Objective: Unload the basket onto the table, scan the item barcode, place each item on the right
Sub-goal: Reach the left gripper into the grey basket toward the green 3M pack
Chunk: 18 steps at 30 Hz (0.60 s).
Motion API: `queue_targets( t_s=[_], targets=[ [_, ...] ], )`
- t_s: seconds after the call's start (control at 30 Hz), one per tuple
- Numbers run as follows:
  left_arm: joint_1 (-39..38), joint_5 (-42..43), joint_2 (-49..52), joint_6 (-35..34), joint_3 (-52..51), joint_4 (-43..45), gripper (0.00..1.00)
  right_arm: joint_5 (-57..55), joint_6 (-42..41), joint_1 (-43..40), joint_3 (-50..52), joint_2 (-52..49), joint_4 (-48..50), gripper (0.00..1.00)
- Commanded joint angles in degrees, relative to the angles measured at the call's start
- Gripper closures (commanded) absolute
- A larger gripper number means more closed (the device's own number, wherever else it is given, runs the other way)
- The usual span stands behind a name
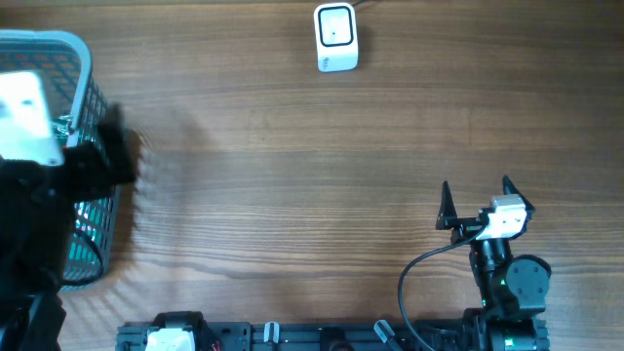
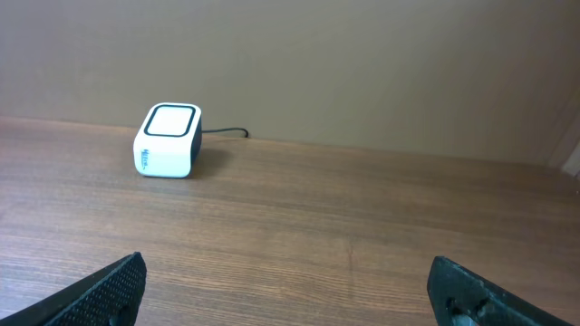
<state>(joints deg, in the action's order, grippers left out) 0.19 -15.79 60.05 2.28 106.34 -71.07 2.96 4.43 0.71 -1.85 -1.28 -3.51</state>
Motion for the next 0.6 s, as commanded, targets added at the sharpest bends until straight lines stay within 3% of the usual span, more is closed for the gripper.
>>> queue_targets(
  t_s=[0.0,0.1,0.17,0.37,0.43,0.57],
  targets=[
    [2.0,-27.0,0.3,-7.9,0.7,-1.2,0.00,0.5,0.5,0.0,0.0,0.3,0.3,0.00],
    [12.7,-26.4,0.3,-9.2,0.7,-1.2,0.00,0.5,0.5,0.0,0.0,0.3,0.3,0.00],
    [23.3,-20.4,0.7,-8.5,0.7,-1.1,0.00,0.5,0.5,0.0,0.0,0.3,0.3,0.00],
    [48.9,15.7,13.0,-4.2,0.7,-0.7,0.00,0.5,0.5,0.0,0.0,0.3,0.3,0.00],
    [53.4,28.4,20.7,0.0,0.7,-2.2,0.00,0.5,0.5,0.0,0.0,0.3,0.3,0.00],
    [54.7,38.3,32.4,14.4,0.7,-7.2,0.00,0.5,0.5,0.0,0.0,0.3,0.3,0.00]
  ],
)
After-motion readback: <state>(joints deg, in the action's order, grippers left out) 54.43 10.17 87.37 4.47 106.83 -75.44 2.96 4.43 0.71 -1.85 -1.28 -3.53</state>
